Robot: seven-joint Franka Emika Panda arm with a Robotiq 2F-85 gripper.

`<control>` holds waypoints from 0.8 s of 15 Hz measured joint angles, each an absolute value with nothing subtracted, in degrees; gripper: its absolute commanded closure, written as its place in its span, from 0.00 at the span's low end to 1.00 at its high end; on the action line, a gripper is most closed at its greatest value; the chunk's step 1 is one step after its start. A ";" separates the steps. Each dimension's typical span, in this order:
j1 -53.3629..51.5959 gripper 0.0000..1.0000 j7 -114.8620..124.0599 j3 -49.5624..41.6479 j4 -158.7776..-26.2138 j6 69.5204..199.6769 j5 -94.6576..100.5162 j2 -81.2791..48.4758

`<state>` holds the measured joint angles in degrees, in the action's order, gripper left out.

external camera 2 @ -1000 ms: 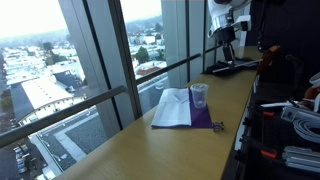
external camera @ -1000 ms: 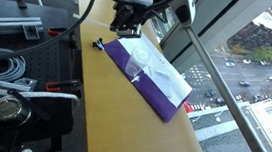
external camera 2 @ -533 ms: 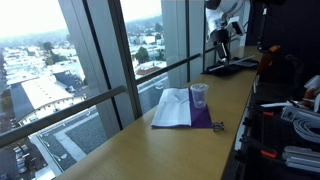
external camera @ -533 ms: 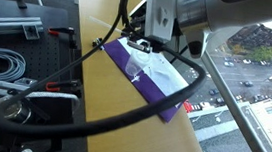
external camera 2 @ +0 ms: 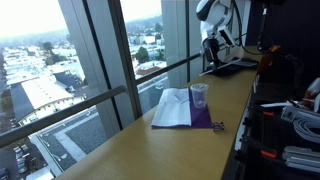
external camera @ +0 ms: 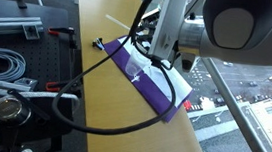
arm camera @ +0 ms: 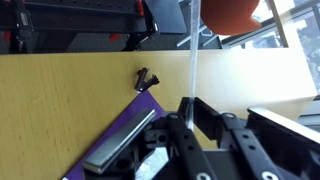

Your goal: Pick up the clear straw and put it through the top hole into the clear plastic cup

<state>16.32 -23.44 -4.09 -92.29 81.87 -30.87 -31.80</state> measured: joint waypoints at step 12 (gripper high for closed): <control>19.57 0.98 -15.61 -4.59 -89.25 77.36 -31.56 -35.05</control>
<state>19.57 -15.61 -4.59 -89.25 77.36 -31.56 -35.05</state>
